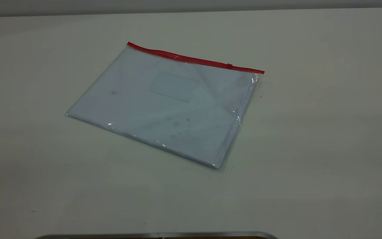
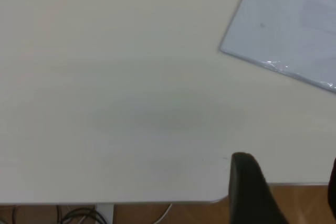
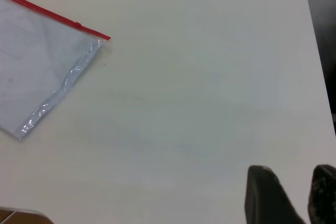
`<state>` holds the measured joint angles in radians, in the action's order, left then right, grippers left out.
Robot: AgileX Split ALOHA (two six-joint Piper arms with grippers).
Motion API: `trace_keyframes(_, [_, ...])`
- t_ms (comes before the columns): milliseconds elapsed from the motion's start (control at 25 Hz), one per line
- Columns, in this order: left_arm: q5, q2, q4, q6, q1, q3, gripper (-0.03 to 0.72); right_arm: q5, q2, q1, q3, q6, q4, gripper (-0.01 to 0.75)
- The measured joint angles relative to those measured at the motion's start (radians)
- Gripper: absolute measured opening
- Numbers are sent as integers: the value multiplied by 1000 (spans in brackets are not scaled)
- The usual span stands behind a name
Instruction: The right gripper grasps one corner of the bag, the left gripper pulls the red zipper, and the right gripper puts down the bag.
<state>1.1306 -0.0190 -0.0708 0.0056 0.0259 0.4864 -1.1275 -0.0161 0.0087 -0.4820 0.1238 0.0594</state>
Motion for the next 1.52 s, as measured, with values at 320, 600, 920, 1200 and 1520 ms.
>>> trace_keyframes(320, [0,0,-7,0,0,0,424,0,0,0,0,0,1,239])
trace_keyframes(600, [-2,33,-7,0,0,0,426,0,0,0,0,0,5,239])
trace_keyframes(920, [-223,340,-9,7,0,84,513,0,0,0,0,0,5,350])
trace_keyframes(1200, [-444,711,-11,38,0,174,535,42,33,0,-30,-54,-1,571])
trace_keyframes(1520, [-639,1133,-168,75,0,327,536,255,432,0,-100,-59,54,584])
